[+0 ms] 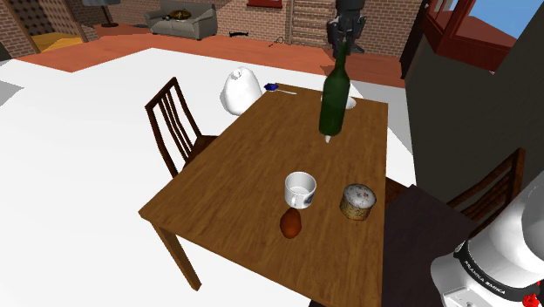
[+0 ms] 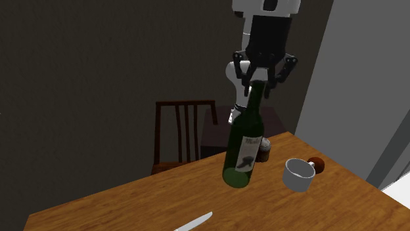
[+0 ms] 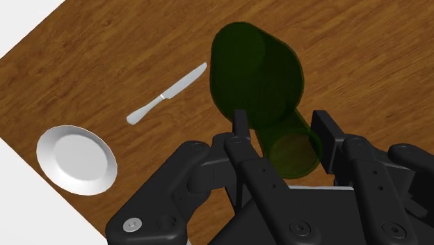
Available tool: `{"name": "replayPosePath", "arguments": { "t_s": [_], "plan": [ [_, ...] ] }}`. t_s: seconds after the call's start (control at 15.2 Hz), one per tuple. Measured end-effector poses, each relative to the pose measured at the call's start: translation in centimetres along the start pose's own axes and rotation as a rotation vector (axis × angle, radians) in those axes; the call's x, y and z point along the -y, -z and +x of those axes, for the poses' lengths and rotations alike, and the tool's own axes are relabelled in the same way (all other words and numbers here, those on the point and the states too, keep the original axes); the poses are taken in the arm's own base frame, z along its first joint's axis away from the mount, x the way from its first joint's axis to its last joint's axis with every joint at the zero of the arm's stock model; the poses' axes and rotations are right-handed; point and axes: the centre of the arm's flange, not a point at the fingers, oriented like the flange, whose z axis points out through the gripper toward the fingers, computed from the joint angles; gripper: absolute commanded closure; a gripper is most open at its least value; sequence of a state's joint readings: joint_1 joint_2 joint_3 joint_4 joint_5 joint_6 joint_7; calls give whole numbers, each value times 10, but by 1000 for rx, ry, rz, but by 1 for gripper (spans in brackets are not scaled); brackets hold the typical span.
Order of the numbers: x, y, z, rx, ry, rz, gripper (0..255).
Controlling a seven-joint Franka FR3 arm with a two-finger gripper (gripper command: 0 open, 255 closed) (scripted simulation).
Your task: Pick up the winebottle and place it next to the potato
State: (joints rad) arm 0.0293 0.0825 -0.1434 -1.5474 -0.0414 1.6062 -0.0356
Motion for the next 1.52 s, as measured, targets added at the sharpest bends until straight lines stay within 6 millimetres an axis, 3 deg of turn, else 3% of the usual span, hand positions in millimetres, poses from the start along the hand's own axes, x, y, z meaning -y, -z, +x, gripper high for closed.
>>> {"name": "replayPosePath", "arguments": {
  "t_s": [1.52],
  "plan": [
    [293,16,-75,0,0,0,255]
  ]
}}
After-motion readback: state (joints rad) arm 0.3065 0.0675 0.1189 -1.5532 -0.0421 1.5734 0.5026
